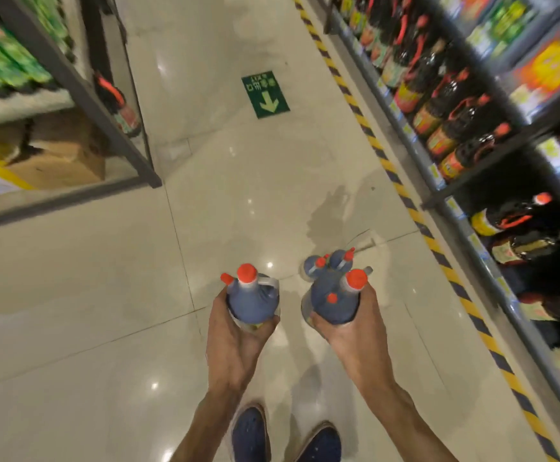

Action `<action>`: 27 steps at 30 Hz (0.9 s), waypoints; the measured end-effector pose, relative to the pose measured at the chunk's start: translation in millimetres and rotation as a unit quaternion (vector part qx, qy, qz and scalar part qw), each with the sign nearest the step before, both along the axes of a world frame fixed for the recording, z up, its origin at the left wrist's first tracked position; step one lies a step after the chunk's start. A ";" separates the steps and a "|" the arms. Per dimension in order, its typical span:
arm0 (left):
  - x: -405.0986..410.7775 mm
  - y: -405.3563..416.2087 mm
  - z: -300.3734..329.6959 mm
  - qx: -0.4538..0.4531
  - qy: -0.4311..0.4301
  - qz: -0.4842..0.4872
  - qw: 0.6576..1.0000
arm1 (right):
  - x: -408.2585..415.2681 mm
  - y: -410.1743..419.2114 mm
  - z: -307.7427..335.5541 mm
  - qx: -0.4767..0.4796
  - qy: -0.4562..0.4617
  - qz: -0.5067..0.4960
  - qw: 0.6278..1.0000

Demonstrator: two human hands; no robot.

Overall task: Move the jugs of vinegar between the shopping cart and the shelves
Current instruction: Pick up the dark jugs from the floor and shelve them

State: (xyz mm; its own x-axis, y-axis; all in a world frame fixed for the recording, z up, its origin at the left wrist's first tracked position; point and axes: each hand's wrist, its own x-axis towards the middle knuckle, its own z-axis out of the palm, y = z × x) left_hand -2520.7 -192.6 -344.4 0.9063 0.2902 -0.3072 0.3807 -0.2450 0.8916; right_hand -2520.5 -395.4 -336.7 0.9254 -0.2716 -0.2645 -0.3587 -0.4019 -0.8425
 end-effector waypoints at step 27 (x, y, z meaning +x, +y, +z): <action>236.3 47.9 530.4 -0.004 -0.261 -0.034 0.965 | 236.2 66.8 511.7 -0.023 -0.244 -0.045 0.969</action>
